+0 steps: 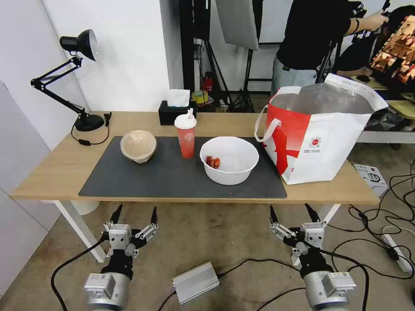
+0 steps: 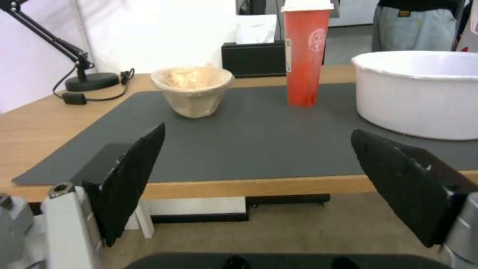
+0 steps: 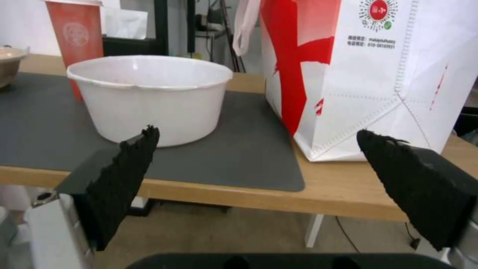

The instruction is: Pick up the trash from the table and place it into the takeout bag.

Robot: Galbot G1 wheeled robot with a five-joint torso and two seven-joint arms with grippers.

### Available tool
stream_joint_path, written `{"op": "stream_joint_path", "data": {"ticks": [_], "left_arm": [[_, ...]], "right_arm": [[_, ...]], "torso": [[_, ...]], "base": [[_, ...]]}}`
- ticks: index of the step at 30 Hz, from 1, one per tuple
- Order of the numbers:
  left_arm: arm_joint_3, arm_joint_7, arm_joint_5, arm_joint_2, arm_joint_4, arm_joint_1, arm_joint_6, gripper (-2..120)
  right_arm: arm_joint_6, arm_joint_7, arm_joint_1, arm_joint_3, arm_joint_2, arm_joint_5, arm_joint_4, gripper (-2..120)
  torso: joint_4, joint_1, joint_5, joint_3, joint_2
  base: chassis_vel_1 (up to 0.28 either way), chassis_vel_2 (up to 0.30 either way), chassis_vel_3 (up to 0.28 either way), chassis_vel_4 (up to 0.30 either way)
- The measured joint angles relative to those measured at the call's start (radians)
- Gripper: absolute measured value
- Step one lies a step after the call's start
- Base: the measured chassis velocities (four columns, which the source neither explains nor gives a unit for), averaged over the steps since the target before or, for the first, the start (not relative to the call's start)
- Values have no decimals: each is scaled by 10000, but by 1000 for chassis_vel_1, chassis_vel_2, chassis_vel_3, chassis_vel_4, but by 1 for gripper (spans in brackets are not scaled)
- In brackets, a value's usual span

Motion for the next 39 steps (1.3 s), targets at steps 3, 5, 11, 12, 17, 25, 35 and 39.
{"op": "stream_joint_path", "data": {"ticks": [3,5,11,12,17,25,35,39], "left_arm": [[400,-632,21,-273,-124,86,-211,100],[972,-1567,57,-675,-302,210,-538,100],[1167,-1744,-70,-865,-345,231,-1010,100],[1179,-1732,-94,-866,-318,229,-1051,100],[1163,-1693,-142,-862,-238,210,-1308,100],[1105,-1453,-226,-843,-246,256,-1360,100],[1033,-1174,-241,-711,-270,333,-833,100],[998,-1111,-237,-676,-275,357,-818,100]], "right_arm": [[-248,334,-1,-163,-581,167,212,100],[-614,837,-5,-403,-1427,412,523,100],[-919,1340,-6,-673,-2371,667,858,100],[-913,1353,-5,-694,-2393,671,861,100],[-822,1352,-12,-714,-2339,618,835,100],[-686,1311,6,-792,-2277,543,766,100],[-462,1086,174,-752,-2510,951,734,100],[-344,857,337,-673,-2763,1340,764,100]], "torso": [[0,0,-3,0,0],[2,0,0,0,0],[3,1,-2,0,0],[2,0,-1,0,0],[1,1,-1,0,-1],[1,1,-3,0,-1],[1,0,-3,0,-1],[1,1,-3,0,-1]], "base": [[0,0,0,0],[0,0,0,0],[0,0,0,0],[0,0,0,0],[0,0,0,0],[0,0,0,0],[0,0,0,0],[0,0,0,0]]}}
